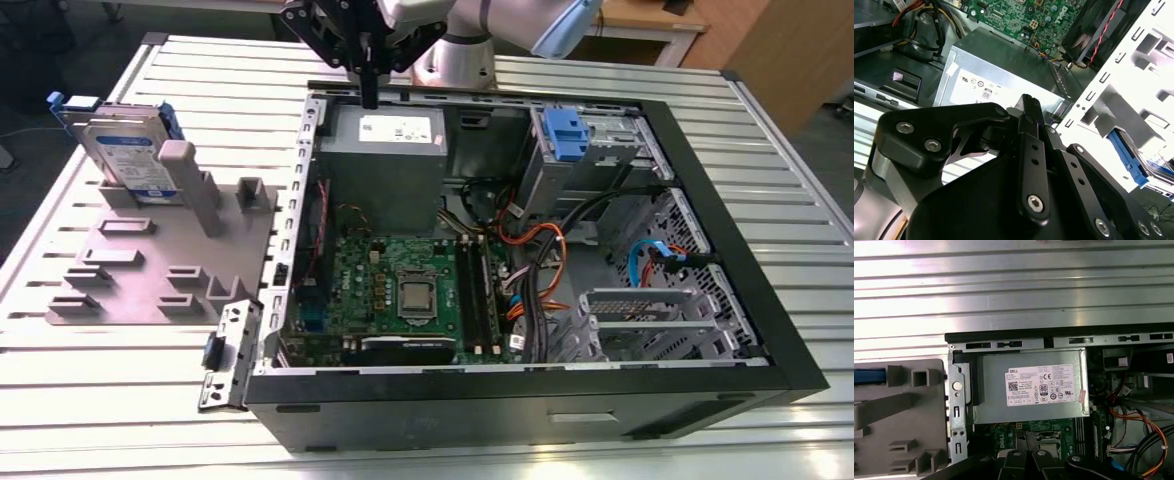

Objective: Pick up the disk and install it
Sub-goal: 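Reach for the disk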

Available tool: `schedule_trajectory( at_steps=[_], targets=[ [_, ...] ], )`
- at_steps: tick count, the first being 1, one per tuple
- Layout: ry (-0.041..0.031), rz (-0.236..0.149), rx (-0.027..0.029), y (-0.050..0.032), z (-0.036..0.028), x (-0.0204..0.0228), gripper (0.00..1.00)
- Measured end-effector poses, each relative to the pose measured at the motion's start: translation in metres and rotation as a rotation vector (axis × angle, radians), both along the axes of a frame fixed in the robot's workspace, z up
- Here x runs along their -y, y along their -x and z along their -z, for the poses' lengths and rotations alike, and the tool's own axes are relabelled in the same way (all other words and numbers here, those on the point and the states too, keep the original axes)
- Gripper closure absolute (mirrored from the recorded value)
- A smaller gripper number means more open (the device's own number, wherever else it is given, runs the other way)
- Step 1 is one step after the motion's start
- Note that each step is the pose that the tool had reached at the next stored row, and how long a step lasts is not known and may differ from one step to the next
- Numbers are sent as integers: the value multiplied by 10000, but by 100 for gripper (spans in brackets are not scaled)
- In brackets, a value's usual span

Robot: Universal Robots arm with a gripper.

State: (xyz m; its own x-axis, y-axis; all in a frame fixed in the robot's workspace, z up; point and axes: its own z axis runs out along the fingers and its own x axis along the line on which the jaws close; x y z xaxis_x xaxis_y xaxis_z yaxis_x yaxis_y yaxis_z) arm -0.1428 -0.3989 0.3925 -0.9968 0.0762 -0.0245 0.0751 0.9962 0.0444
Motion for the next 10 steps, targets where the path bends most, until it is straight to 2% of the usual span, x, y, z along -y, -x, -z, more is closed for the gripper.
schedule_trajectory(
  at_steps=[10],
  targets=[
    [0,0,-1,30,3,0,89]
  ],
)
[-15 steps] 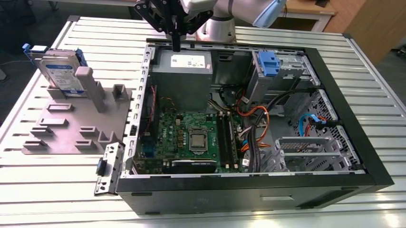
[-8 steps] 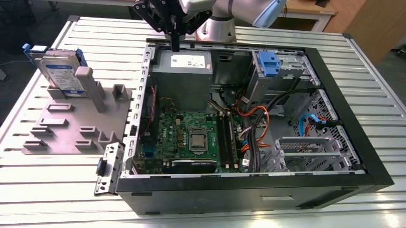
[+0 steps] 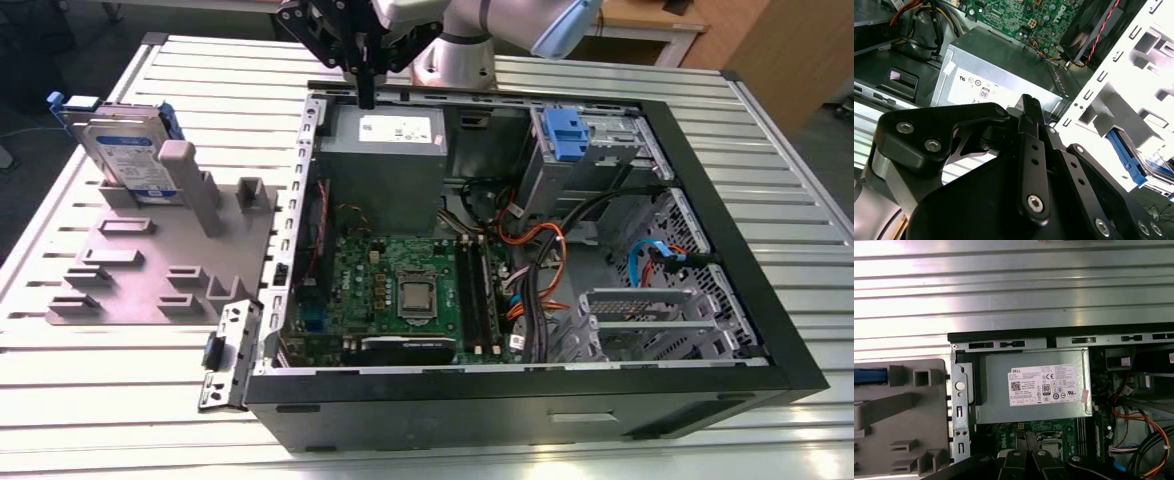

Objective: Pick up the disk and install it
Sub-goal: 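Reach for the disk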

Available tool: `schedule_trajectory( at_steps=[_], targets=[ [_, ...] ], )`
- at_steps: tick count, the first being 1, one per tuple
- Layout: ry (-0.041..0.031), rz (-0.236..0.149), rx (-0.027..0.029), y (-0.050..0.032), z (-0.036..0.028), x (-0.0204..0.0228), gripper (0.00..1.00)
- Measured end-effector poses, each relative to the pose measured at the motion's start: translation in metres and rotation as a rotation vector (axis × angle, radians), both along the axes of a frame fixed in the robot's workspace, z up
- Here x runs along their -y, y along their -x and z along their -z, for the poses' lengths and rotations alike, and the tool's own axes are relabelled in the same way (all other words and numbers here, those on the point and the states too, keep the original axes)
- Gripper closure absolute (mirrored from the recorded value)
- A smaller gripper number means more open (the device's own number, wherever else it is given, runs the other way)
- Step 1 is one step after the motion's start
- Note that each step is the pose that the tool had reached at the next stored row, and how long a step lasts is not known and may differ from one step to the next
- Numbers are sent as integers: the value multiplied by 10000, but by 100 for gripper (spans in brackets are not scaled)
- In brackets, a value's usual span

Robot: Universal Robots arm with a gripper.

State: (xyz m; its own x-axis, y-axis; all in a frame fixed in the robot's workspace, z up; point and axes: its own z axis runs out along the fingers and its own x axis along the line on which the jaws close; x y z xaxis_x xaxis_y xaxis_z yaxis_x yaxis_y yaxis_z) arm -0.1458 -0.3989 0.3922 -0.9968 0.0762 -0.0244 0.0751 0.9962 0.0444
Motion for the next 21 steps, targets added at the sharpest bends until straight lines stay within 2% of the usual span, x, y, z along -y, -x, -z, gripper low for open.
schedule_trajectory(
  at_steps=[21],
  targets=[
    [0,0,0,59,3,-1,89]
  ],
)
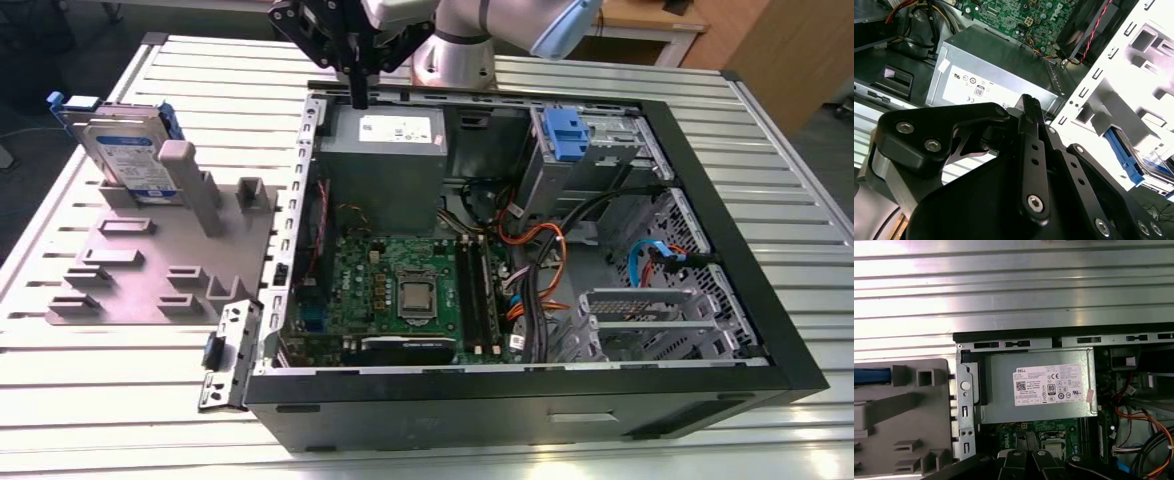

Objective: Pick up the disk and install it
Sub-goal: 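Reach for the disk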

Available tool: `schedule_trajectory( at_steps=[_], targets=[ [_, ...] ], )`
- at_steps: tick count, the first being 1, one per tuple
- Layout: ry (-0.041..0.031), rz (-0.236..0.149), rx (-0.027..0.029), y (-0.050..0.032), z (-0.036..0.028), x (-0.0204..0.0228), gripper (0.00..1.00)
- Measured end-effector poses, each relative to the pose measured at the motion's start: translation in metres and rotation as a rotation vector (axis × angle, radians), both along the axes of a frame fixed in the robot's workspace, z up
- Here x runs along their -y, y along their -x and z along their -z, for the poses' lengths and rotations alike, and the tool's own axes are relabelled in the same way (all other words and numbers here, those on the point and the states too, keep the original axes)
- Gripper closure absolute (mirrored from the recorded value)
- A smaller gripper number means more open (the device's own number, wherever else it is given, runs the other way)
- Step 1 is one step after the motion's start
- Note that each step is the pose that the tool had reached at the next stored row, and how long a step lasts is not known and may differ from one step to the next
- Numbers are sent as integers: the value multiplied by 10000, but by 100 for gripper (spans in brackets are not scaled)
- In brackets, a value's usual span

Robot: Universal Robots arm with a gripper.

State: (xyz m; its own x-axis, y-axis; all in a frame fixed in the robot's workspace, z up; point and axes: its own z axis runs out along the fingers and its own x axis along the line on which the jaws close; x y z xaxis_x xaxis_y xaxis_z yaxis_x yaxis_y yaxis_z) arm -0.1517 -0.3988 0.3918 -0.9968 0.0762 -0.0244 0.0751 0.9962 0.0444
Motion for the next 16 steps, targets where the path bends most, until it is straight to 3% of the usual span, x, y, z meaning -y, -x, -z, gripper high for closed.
schedule_trajectory(
  at_steps=[16],
  targets=[
    [0,0,0,65,2,0,89]
  ],
)
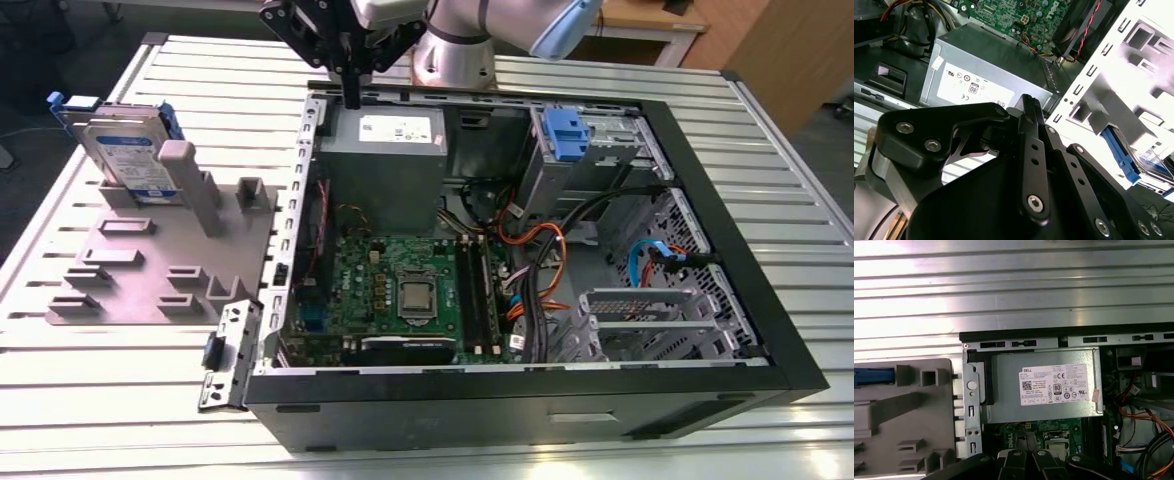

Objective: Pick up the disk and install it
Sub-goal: 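Reach for the disk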

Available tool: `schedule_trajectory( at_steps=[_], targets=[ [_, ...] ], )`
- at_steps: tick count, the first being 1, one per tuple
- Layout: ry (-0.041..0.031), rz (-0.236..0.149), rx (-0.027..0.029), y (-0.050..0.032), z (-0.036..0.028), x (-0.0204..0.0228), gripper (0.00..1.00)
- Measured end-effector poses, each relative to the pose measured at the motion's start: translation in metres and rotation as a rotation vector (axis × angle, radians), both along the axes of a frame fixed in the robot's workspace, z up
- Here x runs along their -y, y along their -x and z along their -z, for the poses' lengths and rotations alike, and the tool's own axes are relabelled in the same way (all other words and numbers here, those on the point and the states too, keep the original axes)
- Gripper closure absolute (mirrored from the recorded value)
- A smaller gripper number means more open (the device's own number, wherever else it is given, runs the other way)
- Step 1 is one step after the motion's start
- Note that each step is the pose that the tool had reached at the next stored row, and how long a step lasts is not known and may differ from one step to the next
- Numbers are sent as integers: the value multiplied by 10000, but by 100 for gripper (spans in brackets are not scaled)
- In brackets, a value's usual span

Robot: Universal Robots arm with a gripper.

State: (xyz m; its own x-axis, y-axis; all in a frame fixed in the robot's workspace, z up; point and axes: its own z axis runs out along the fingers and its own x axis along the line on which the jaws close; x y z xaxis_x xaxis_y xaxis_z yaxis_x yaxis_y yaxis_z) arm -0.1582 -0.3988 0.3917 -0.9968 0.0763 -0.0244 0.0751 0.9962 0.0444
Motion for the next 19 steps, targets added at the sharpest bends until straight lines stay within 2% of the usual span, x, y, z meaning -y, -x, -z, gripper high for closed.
schedule_trajectory(
  at_steps=[19],
  targets=[
    [0,0,0,54,0,0,89]
  ],
)
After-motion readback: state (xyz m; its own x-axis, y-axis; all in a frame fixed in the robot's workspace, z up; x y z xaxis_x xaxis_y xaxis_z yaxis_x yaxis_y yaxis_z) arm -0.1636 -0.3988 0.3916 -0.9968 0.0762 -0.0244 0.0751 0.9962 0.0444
